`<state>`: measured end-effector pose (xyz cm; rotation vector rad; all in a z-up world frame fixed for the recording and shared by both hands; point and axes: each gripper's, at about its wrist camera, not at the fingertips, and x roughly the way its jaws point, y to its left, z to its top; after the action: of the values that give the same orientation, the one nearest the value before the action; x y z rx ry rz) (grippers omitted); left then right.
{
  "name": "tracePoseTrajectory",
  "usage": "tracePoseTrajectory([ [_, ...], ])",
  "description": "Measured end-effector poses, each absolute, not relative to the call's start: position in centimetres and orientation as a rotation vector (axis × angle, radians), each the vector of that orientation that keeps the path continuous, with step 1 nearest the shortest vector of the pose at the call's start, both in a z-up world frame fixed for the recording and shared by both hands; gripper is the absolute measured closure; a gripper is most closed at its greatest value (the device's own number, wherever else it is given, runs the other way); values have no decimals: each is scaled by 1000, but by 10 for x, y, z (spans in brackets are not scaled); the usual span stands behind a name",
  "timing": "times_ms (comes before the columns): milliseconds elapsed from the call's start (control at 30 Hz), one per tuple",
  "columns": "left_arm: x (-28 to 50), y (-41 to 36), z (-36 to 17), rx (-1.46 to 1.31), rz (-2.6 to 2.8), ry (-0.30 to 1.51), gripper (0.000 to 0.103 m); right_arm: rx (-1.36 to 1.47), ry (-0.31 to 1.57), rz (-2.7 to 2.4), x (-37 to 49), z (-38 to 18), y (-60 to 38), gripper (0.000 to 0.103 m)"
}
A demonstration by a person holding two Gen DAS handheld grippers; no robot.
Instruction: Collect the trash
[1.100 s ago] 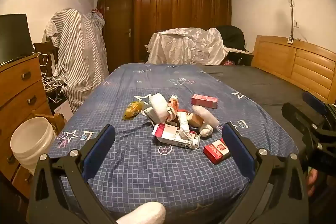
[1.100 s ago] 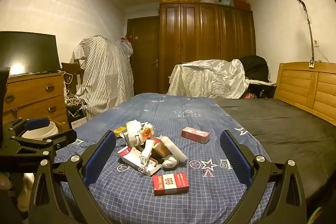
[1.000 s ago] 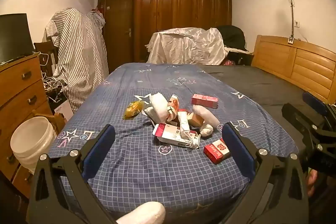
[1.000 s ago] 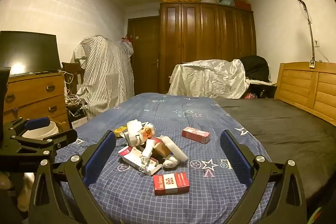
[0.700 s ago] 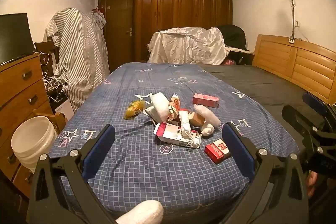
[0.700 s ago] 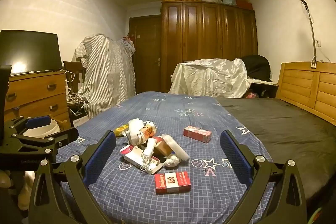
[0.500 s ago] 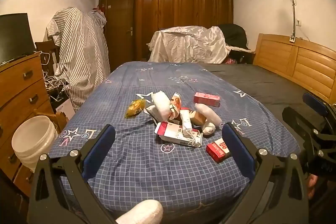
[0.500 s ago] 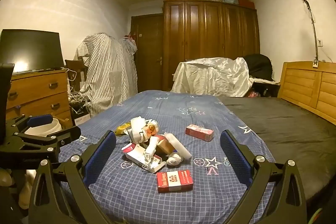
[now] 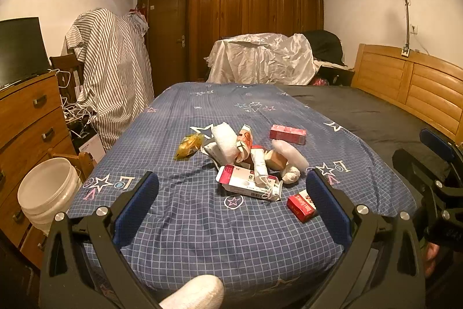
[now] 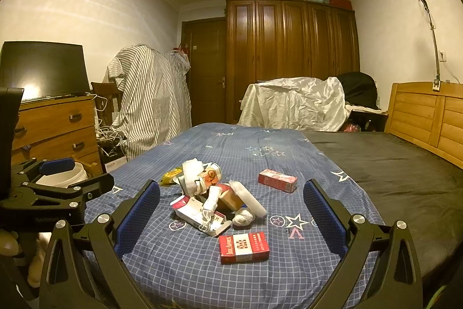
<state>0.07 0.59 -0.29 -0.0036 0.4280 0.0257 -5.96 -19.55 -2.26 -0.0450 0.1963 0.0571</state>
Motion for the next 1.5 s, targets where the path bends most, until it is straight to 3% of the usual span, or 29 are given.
tracePoseTrajectory([
  [1500,9,6,-7,-2,12,481,5,-43,213,77,-52,-28,-188,4],
])
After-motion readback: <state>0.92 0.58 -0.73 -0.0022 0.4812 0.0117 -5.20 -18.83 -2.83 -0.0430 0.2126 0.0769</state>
